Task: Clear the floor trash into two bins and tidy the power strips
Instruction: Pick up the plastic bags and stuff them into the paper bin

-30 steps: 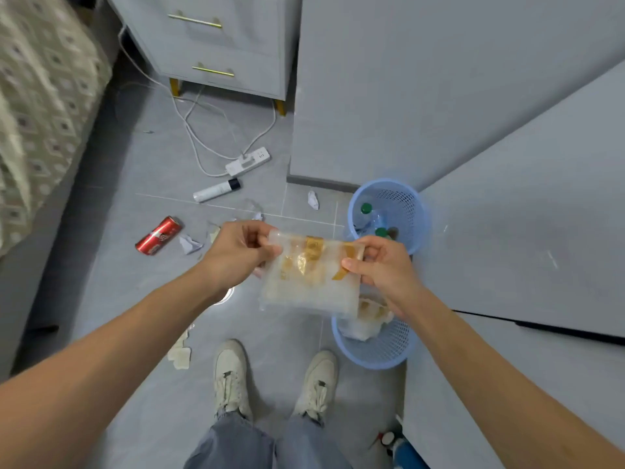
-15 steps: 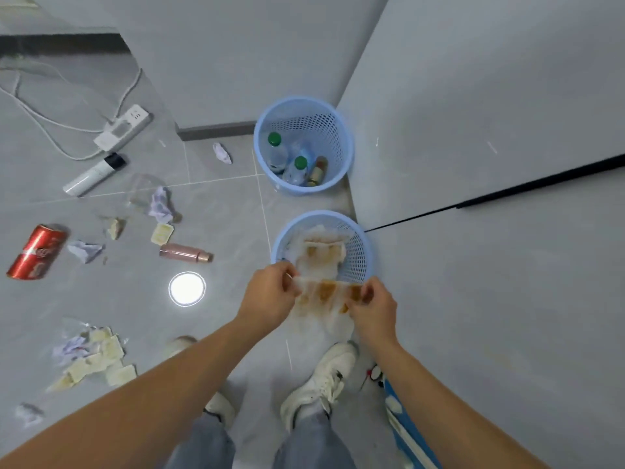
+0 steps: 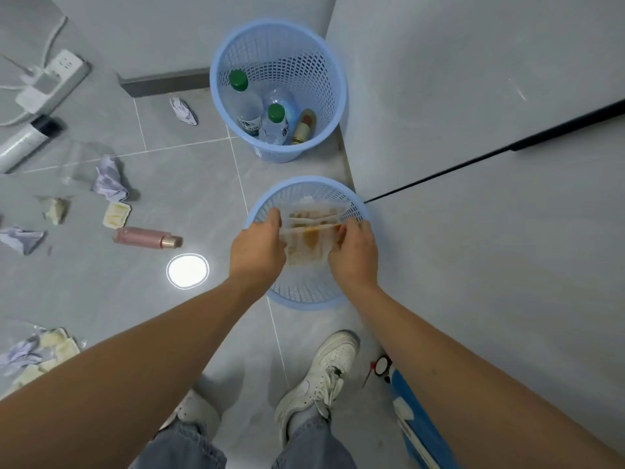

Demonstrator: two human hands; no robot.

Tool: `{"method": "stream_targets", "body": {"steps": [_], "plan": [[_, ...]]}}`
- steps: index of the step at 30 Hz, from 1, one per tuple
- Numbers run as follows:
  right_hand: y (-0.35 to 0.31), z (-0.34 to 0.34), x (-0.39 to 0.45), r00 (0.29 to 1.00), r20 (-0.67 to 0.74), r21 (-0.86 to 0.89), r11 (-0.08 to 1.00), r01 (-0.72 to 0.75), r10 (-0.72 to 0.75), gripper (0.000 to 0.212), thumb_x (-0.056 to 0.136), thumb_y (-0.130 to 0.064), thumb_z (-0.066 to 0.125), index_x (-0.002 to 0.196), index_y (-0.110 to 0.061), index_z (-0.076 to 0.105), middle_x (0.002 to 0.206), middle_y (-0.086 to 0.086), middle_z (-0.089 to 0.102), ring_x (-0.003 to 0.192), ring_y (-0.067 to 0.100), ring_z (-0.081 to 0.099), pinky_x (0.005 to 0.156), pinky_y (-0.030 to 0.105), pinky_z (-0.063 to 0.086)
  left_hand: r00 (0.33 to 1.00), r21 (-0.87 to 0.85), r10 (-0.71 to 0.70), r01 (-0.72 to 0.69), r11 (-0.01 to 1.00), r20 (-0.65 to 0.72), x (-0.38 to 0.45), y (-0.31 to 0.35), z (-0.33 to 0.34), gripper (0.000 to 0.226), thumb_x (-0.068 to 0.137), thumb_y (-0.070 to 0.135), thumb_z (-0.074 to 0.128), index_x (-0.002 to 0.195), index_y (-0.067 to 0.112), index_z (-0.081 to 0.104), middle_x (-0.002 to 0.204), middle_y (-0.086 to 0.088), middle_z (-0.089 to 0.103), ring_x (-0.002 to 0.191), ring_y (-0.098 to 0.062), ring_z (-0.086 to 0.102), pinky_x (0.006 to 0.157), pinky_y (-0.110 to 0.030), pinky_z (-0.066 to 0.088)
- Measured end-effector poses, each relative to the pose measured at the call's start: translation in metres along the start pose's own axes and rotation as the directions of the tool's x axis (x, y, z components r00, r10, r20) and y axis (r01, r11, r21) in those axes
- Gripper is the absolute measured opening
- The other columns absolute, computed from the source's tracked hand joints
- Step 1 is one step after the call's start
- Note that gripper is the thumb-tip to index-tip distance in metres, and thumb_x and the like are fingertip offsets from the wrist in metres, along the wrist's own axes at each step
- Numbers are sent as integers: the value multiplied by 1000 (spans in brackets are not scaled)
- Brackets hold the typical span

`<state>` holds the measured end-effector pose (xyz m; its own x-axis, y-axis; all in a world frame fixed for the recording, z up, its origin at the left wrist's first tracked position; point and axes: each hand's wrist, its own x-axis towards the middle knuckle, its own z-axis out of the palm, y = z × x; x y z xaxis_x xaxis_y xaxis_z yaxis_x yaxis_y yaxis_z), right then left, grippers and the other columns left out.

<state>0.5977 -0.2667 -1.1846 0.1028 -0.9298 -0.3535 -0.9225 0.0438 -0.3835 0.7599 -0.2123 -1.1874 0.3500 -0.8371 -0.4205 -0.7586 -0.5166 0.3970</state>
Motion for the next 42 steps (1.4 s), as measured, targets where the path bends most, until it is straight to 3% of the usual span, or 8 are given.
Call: {"method": "stream_targets", "body": {"steps": [9,11,15,20,26,30,37,42], "plan": [[14,15,11,981,192,-108,994,35,-13,17,93,-11,62,107,-1,61,109,16,63,102,31,60,87,38,52,942,268,301,-332,904,152,11,-10,5,35,84,5,72,113,9,52,121,-9,46,90,-28,59,49,-36,44],[15,17,9,982,188,-131,991,29,-4,25,89,-6,61,114,0,60,116,18,59,109,32,58,94,39,50,908,247,356,-405,881,219,3,-11,10,26,93,17,66,115,9,56,121,-7,50,103,-27,59,62,-41,56],[13,19,2,971,239,-189,979,69,-23,53,87,-8,70,137,-11,52,140,15,44,125,31,51,105,38,48,870,247,312,-422,872,382,-8,-13,19,58,95,46,61,142,15,46,138,-6,49,124,-26,52,96,-40,53],[12,29,-4,913,360,-216,934,284,-194,74,89,-9,73,152,-23,37,155,9,26,136,27,39,105,40,50,804,344,298,-511,788,514,-13,-5,37,58,94,45,61,146,22,48,156,-12,31,136,-29,40,107,-42,45],[27,55,8,868,469,-194,940,282,-164,90,93,-16,67,160,-32,11,165,12,7,147,34,29,112,52,44,792,343,175,-437,831,585,-7,-2,64,61,100,49,48,156,30,33,167,-15,6,152,-35,16,114,-47,39],[48,87,18,829,530,-212,918,334,-179,88,84,0,72,156,-30,31,164,6,-3,149,35,22,117,49,38,789,322,92,-351,879,607,5,-5,86,69,101,42,50,161,26,20,169,-11,-4,155,-36,6,113,-50,41],[57,102,29,744,655,-170,935,312,-129,83,89,-2,64,156,-36,30,164,7,-13,144,41,31,116,49,39,736,319,35,-336,886,676,15,0,93,76,103,38,46,163,20,5,170,-13,-9,155,-39,-10,121,-54,23],[44,63,1,851,488,-80,961,264,-193,62,99,-16,56,157,-22,34,165,10,12,140,35,40,111,48,43,780,244,101,-312,918,618,-3,4,62,69,102,35,46,162,15,16,170,-15,-1,156,-37,6,118,-51,29]]}}
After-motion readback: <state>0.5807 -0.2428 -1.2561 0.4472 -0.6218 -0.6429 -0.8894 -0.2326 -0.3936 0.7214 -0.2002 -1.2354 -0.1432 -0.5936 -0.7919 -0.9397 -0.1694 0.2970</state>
